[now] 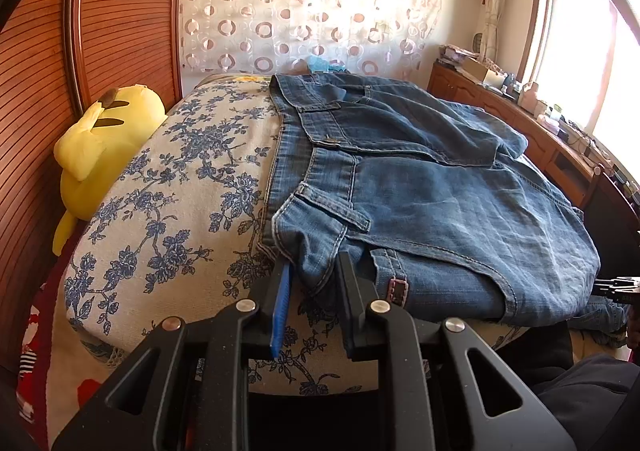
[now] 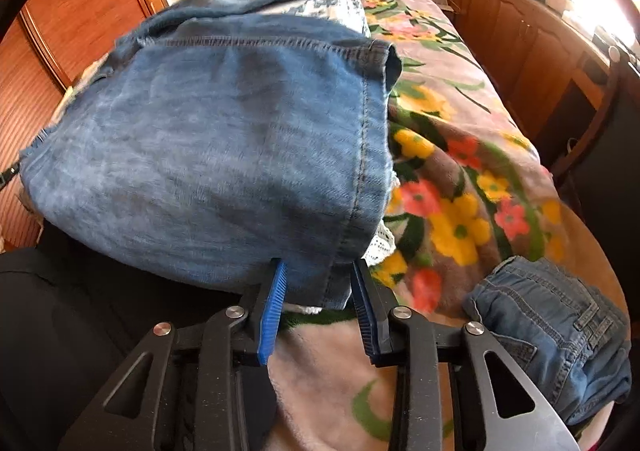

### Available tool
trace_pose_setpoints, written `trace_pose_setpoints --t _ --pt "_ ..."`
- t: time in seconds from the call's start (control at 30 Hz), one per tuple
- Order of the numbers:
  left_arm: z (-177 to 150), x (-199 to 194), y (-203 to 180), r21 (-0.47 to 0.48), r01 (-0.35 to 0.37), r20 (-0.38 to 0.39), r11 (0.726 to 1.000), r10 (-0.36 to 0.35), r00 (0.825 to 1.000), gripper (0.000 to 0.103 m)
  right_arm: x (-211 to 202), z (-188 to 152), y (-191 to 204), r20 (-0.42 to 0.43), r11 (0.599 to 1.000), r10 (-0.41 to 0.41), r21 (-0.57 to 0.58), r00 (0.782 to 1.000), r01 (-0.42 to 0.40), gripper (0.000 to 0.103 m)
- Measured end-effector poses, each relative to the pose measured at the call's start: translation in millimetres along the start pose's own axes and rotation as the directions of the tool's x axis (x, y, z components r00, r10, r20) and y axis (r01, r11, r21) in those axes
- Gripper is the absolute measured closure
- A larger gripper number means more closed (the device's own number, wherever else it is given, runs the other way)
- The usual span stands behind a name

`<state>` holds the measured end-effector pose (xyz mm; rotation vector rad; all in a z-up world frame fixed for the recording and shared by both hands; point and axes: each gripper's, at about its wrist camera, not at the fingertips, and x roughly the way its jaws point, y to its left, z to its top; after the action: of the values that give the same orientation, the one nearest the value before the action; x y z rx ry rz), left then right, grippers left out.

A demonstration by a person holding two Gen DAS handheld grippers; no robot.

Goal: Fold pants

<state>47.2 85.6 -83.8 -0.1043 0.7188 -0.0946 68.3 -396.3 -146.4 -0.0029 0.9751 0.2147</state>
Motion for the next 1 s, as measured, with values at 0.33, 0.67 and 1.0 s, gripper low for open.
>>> trace_pose_setpoints --t 0.33,0.67,1.0 --pt "-2 2 -1 0.001 0.003 -0.003 1.0 -0.003 1.0 0.081 10 -4 -18 0.041 0.994 0.092 0.058 0.995 -0.094 0.054" --pt "-2 1 -1 0.012 0.006 0.005 1.0 -0.006 1.0 0.081 22 -11 -31 0.014 0.983 0.177 0.045 0.984 -0.178 0.094" --pt "15 -19 -6 0.004 0.061 0.091 0.998 -0.061 0.994 0.088 -45 13 -38 0.188 0.976 0.21 0.009 0.959 -0.216 0.1"
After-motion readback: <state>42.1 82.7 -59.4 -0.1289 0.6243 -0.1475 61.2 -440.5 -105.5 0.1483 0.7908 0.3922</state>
